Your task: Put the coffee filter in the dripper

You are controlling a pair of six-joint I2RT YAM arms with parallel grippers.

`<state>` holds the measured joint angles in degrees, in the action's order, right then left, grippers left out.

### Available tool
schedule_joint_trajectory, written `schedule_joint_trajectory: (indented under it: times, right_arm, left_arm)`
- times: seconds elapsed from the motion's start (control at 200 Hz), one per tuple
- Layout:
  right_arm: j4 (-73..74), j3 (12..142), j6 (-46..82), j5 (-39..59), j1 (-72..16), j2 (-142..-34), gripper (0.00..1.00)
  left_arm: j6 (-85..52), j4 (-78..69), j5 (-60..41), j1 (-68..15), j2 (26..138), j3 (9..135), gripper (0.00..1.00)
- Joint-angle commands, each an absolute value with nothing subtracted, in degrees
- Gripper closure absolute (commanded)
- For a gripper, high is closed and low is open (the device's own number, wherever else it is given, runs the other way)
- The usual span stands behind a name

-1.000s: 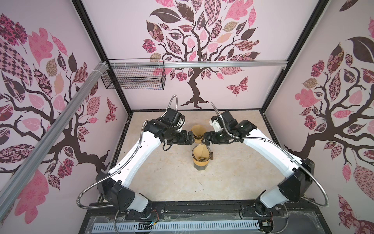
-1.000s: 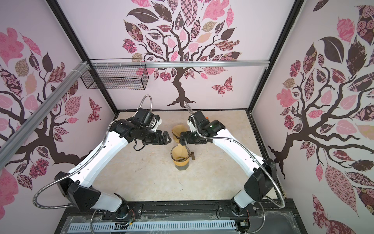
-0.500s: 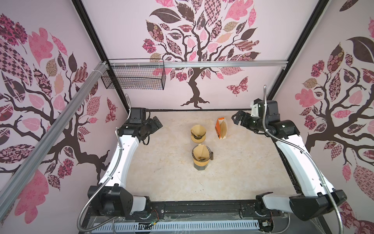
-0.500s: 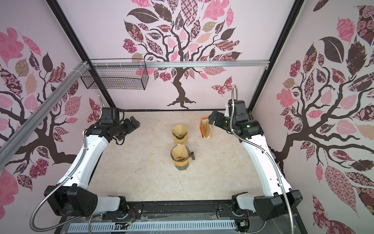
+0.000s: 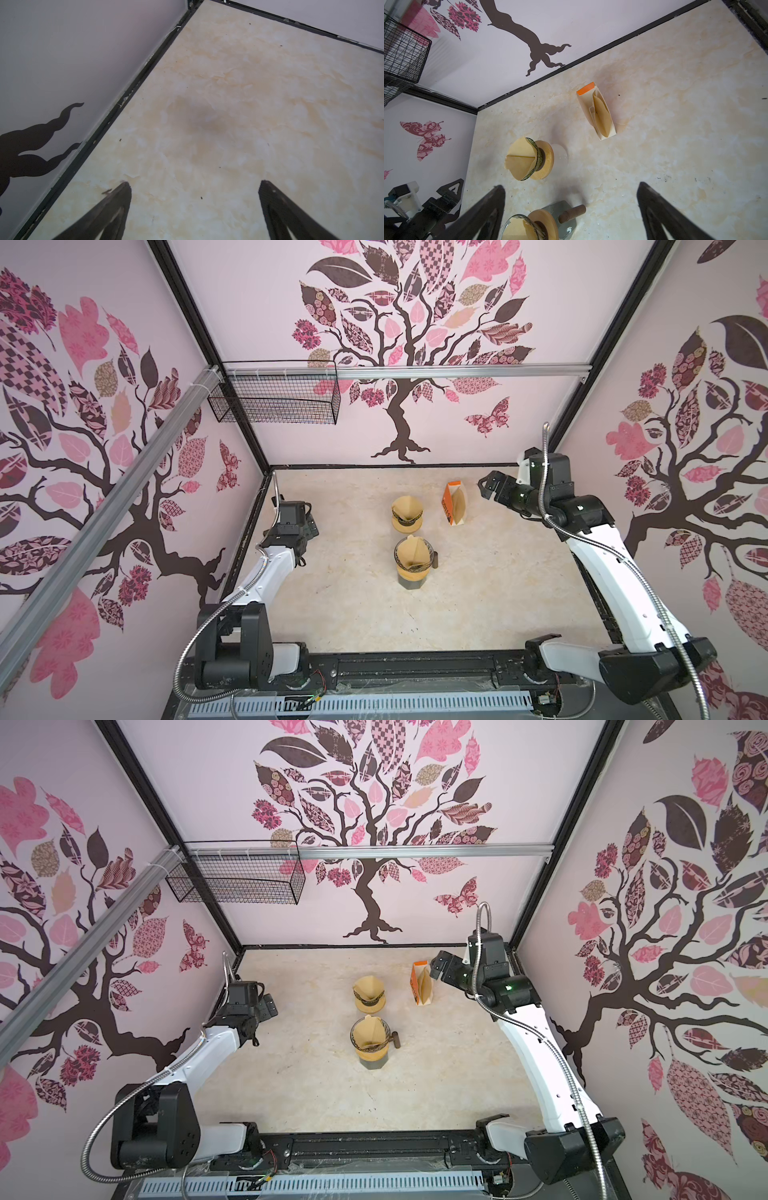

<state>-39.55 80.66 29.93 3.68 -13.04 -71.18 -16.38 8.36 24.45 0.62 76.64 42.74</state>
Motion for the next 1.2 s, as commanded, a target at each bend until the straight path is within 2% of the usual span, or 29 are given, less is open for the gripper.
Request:
schedule_joint_trajectory:
  times: [0.0,0.095,0.175,0.255,0.33,0.385,0.46,0.535,0.585,0.685,0.84,0.905,1.095,1.19]
  right_arm:
    - [-36.64,78.54,30.58,3.91,-12.98,-68.24,0.00]
    - [-34.14,75.85,30.09,2.38,-12.94,-66.44,0.00]
    - [-33.78,74.65,29.84,0.62,-12.94,-66.00,0.00]
    - [-33.22,73.49,29.41,-0.79,-12.92,-66.10,0.00]
    - [-31.08,70.93,29.52,-3.12,-12.92,-65.75,0.00]
    - [-29.14,69.37,29.34,-4.77,-12.94,-65.50,0.00]
    - [-24.65,65.52,28.19,-8.27,-12.92,-65.24,0.00]
    - [-17.39,59.47,26.61,-14.95,-12.92,-65.03,0.00]
    - [-12.95,55.04,27.68,-19.74,-11.90,-65.48,0.00]
    - [-1.67,45.75,28.03,-14.57,-4.39,-67.05,0.00]
    - [23.33,30.01,16.09,-21.38,-3.82,-67.54,0.00]
    - [30.49,25.12,15.61,-25.16,-3.51,-68.85,0.00]
    - [47.79,17.06,10.64,-21.45,-1.73,-76.80,0.00]
    - [56.52,16.87,6.63,-13.18,-1.48,-79.66,0.00]
  left_arm:
    - [-11.21,-16.32,27.82,1.11,77.39,32.63,0.02]
    - [-10.84,-35.63,26.61,1.29,79.82,24.00,0.02]
    - [-9.75,-41.38,23.76,1.33,80.23,21.82,0.02]
    - [-7.42,-53.26,22.01,1.30,85.84,19.65,0.02]
    - [-4.70,-49.98,16.76,-0.05,86.94,20.80,0.02]
    - [-4.29,-60.27,16.58,0.55,91.86,19.22,0.02]
    - [-4.68,-51.54,16.02,0.37,88.98,20.91,0.02]
    - [-3.83,-58.22,16.66,0.19,91.39,19.94,0.02]
    - [-4.10,-55.52,16.56,0.08,90.22,20.10,0.02]
    - [-3.42,-57.12,16.71,-0.24,91.02,20.17,0.02]
    - [-3.45,-55.93,16.88,-0.34,90.70,20.33,0.02]
    - [-3.46,-56.38,16.96,-0.32,90.89,20.40,0.02]
    - [-3.43,-56.39,16.96,-0.30,90.83,20.33,0.02]
    - [-3.44,-56.36,16.96,-0.33,90.87,20.38,0.02]
